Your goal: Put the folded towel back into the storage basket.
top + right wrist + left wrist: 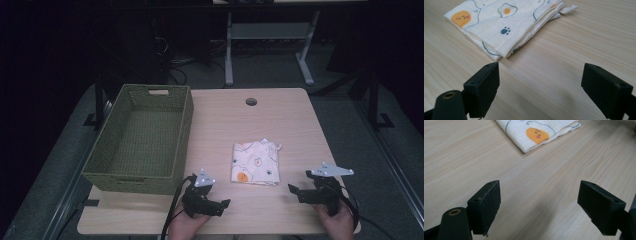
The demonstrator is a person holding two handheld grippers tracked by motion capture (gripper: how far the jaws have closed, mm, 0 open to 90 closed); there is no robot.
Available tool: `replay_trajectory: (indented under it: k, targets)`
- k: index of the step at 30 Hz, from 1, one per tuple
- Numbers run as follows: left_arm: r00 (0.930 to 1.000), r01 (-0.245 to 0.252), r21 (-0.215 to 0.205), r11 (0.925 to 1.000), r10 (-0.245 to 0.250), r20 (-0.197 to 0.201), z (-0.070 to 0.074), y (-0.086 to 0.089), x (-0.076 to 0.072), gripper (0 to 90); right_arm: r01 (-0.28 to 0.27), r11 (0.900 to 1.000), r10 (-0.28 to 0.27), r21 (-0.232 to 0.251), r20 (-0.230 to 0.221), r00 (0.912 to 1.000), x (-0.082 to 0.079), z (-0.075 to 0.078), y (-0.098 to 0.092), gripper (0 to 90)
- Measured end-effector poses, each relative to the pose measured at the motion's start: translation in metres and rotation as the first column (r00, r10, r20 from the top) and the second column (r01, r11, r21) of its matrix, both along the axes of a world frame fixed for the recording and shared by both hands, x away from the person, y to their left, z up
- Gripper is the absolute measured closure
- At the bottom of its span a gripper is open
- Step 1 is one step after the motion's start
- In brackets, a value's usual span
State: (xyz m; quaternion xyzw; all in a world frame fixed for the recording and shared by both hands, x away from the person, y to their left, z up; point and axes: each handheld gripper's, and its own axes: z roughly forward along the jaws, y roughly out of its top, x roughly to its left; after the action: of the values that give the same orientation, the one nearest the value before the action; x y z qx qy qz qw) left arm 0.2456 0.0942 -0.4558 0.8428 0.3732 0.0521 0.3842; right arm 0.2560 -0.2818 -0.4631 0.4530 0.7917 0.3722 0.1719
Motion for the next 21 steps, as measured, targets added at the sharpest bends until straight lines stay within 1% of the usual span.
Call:
replay_trajectory:
  k: [5, 7, 8, 10, 12, 14, 16, 21]
  targets:
    - [1.0000, 0.000, -0.014, 0.9999, 0.000, -0.005, -0.0017, 0.0009, 0.0027, 17.9, -0.002, 1.000, 0.002, -0.003, -0.007, 1.0000, 0.0003, -0.0008, 0.0012, 14.7]
    - [0.9999, -0.008, -0.026, 0.9996, 0.008, -0.015, -0.0029, 0.0012, 0.0037, 17.9, 0.010, 1.000, -0.010, 0.008, -0.001, 1.0000, -0.0005, -0.0001, -0.0013, 14.7]
    - [0.9998, -0.010, -0.023, 0.9997, 0.010, -0.015, -0.0032, 0.0011, 0.0037, 17.9, 0.011, 1.000, -0.011, 0.015, -0.005, 0.9999, -0.0005, 0.0000, -0.0018, 14.7]
    - [0.9998, -0.012, -0.018, 0.9998, 0.012, -0.015, -0.0025, 0.0004, 0.0034, 17.9, 0.014, 1.000, -0.014, 0.014, -0.003, 0.9999, -0.0004, -0.0002, -0.0021, 14.7]
    - [1.0000, -0.004, -0.030, 0.9995, 0.004, -0.008, -0.0003, 0.0002, 0.0021, 17.9, 0.015, 1.000, -0.015, 0.009, -0.004, 0.9999, -0.0008, -0.0001, -0.0016, 14.7]
    - [0.9999, 0.010, -0.027, 0.9996, -0.010, 0.002, 0.0019, -0.0003, 0.0010, 17.9, 0.017, 1.000, -0.017, 0.008, -0.001, 0.9999, -0.0015, 0.0002, -0.0014, 14.7]
    - [0.9997, 0.023, -0.028, 0.9993, -0.023, 0.003, 0.0027, -0.0013, 0.0008, 18.0, 0.017, 1.000, -0.017, 0.010, 0.001, 0.9999, -0.0020, 0.0004, -0.0012, 14.7]
    - [0.9992, 0.039, -0.020, 0.9990, -0.039, 0.010, 0.0039, -0.0064, 0.0012, 17.9, 0.013, 1.000, -0.013, 0.008, 0.003, 0.9999, -0.0028, 0.0000, -0.0009, 14.7]
